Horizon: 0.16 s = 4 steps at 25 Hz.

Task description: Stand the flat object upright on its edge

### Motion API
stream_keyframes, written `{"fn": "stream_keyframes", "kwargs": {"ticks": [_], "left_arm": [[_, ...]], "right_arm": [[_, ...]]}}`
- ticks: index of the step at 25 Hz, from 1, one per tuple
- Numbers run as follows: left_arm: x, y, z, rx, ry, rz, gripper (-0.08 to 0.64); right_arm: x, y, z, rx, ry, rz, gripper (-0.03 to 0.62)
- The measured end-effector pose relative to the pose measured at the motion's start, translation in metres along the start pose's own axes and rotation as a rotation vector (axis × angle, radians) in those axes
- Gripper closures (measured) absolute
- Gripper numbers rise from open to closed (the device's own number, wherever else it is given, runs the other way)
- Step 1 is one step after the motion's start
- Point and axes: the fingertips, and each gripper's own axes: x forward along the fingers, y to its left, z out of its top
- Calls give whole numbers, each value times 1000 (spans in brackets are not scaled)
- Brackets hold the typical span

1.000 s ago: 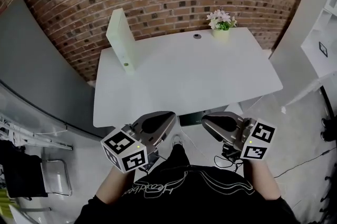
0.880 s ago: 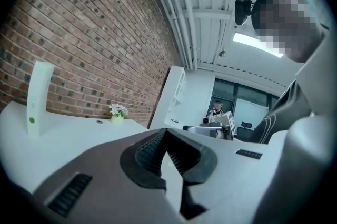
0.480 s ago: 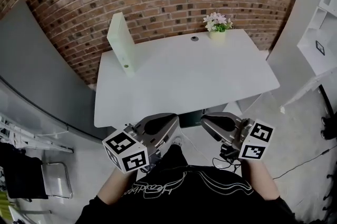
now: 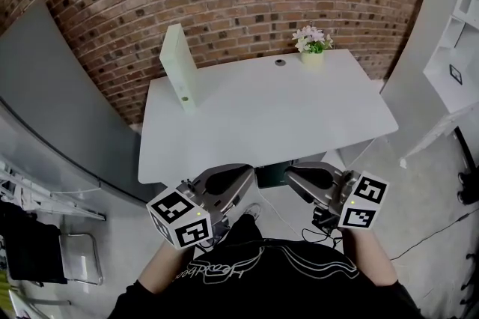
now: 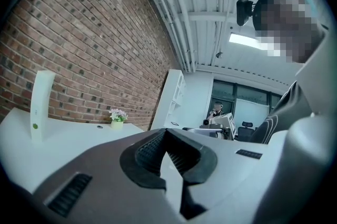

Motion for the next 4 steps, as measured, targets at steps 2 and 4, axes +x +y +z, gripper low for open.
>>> {"fn": "stream_keyframes", "kwargs": {"ticks": [2,4], "left_arm": [[-1,1,0,-4,2,3,557],[-3,3,2,-9,2,5,557]], "right_arm": [[1,1,1,1,2,1,588],[3,1,2,3,3,3,588]]}}
